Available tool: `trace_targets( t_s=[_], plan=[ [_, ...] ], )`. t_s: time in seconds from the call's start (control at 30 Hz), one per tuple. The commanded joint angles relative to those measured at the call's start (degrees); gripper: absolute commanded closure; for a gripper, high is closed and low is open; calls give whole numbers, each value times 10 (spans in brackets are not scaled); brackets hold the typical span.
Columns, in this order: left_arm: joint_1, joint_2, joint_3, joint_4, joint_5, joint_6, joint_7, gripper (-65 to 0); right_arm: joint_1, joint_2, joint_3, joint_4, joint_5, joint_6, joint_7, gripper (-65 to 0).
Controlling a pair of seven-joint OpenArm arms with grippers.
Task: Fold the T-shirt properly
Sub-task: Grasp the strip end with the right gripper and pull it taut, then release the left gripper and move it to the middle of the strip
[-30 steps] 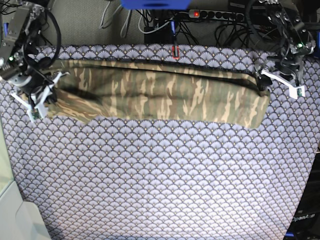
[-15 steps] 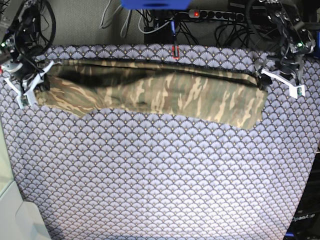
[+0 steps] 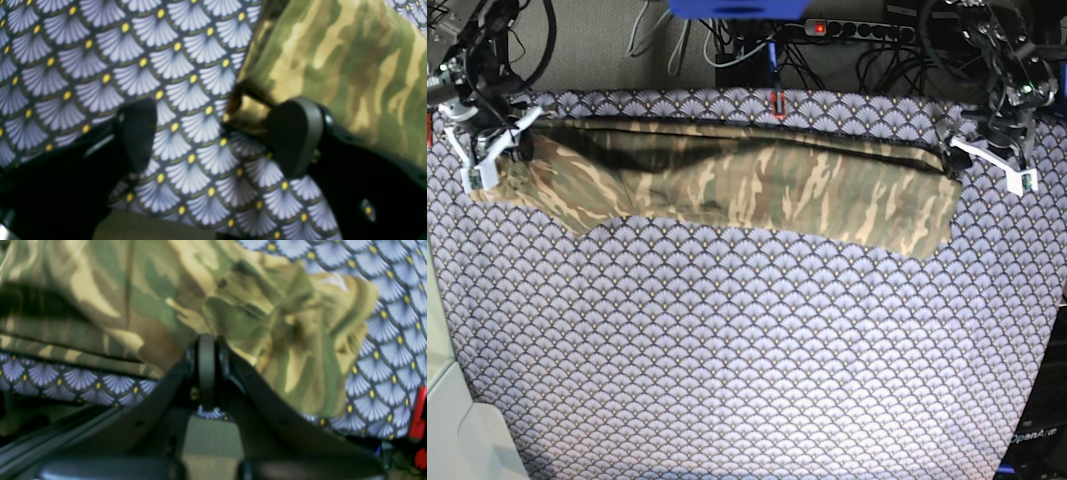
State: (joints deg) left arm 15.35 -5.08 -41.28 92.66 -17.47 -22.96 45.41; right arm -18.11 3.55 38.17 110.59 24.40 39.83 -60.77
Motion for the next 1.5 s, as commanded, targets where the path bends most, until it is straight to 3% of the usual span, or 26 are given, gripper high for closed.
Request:
trace_targets(
  t_s=[0.0, 0.13, 0.3, 0.7, 0.8, 0.97, 1.07, 1.3, 1.47],
  plan=[
    [-3, -8, -3, 8, -8, -3, -11, -536, 3, 5, 9, 9, 5, 2, 11, 0],
    [-4, -8, -3, 8, -8, -3, -11, -536, 4, 4, 13, 9, 5, 2, 11, 0],
    [-5, -8, -3, 8, -8, -3, -11, -536, 4, -25, 57, 9, 5, 2, 11, 0],
    [-3, -8, -3, 8, -8, -3, -10, -537, 5, -39, 55, 6, 4, 2, 7, -3],
    [-2, -8, -3, 11, -9, -3, -9, -539, 5, -39, 55, 6, 4, 2, 7, -85],
    [-3, -9, -16, 25, -9, -3, -10, -539, 5, -39, 56, 6, 4, 2, 7, -289],
    [-5, -8, -37, 54, -19, -4, -7, -540, 5, -39, 56, 5, 4, 2, 7, -358],
    [-17, -38, -34, 81, -130, 0, -6, -540, 5, -39, 54, 5, 4, 2, 7, -363],
    [-85, -36, -33, 4, -121, 1, -4, -540, 5, -39, 54, 5, 4, 2, 7, -363]
  ],
)
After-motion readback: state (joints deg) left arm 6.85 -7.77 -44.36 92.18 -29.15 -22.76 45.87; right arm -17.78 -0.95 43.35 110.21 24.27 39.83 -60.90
